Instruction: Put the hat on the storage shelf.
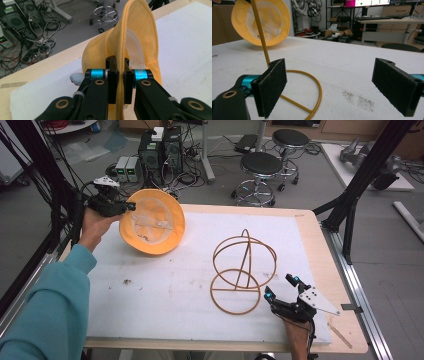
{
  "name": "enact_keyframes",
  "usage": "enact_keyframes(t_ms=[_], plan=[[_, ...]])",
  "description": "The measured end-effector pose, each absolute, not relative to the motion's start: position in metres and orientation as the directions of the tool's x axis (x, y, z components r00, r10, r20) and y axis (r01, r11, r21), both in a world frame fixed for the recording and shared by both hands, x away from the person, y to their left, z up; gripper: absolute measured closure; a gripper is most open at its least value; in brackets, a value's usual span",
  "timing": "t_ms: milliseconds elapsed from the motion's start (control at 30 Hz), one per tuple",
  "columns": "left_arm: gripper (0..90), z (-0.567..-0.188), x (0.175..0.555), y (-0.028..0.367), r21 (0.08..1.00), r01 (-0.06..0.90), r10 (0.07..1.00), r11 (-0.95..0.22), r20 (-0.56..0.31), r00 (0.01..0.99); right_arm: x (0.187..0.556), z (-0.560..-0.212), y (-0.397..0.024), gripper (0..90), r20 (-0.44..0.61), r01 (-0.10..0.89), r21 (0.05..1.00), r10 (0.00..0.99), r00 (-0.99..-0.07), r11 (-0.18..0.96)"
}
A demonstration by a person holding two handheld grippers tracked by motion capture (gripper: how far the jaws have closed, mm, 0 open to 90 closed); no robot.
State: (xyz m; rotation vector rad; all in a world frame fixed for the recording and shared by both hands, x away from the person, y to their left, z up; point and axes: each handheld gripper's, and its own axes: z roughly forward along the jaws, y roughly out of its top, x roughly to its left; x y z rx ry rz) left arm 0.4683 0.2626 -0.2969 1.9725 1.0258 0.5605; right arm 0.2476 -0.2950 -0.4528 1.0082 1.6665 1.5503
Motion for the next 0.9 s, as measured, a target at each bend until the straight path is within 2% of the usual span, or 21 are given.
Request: enact_keyframes(t_ms=[267,700,900], plan=[[86.7,-0.305,0.465,0.250,0.809,0.440,0.803,-0.389,0.064,0.593,0.248,-0.453,-0.295,11.4,0.043,0.107,0.994,0.865,-0.500,0.012],[86.7,-0.308,0.449,0.240,0.816,0.426,0.783,-0.390,0.050,0.620,0.248,-0.453,-0.295,11.4,0.041,0.103,0.995,0.864,-0.501,0.012],[86.7,-0.310,0.441,0.234,0.810,0.411,0.770,-0.418,0.076,0.634,0.247,-0.453,-0.295,11.4,0.040,0.102,0.995,0.866,-0.499,0.012]])
